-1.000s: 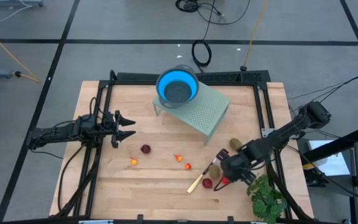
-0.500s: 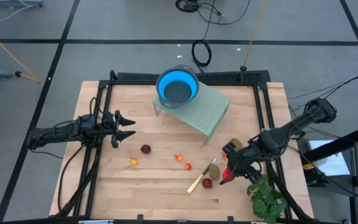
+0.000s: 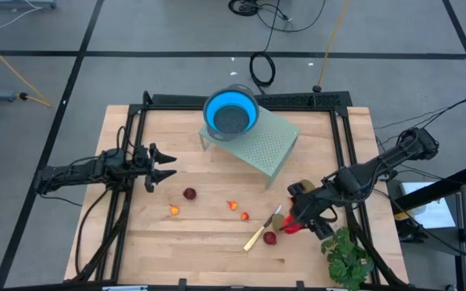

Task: Pick & Place Fruit
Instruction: Put the mango into the blue strainer bowl on the shelf

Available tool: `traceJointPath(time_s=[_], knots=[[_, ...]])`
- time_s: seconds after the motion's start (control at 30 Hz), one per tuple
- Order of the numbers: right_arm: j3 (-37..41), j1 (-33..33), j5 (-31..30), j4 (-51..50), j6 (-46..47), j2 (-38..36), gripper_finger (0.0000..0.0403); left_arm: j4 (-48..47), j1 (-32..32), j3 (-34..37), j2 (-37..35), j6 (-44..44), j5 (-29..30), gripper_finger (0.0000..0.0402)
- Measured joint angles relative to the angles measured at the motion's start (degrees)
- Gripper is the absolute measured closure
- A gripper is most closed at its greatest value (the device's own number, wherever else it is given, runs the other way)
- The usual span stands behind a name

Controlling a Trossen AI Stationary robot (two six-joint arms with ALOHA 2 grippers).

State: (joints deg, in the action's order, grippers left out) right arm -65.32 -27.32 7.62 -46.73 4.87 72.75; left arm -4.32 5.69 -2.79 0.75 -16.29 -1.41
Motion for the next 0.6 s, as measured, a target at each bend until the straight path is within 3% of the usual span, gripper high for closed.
traceJointPath(time_s=[0.6], knots=[[3.5, 1.4, 3.2, 9.9, 12.8, 0.0, 0.0166, 0.2, 0.0, 0.0, 0.0, -0.7, 0.0, 0.0144]])
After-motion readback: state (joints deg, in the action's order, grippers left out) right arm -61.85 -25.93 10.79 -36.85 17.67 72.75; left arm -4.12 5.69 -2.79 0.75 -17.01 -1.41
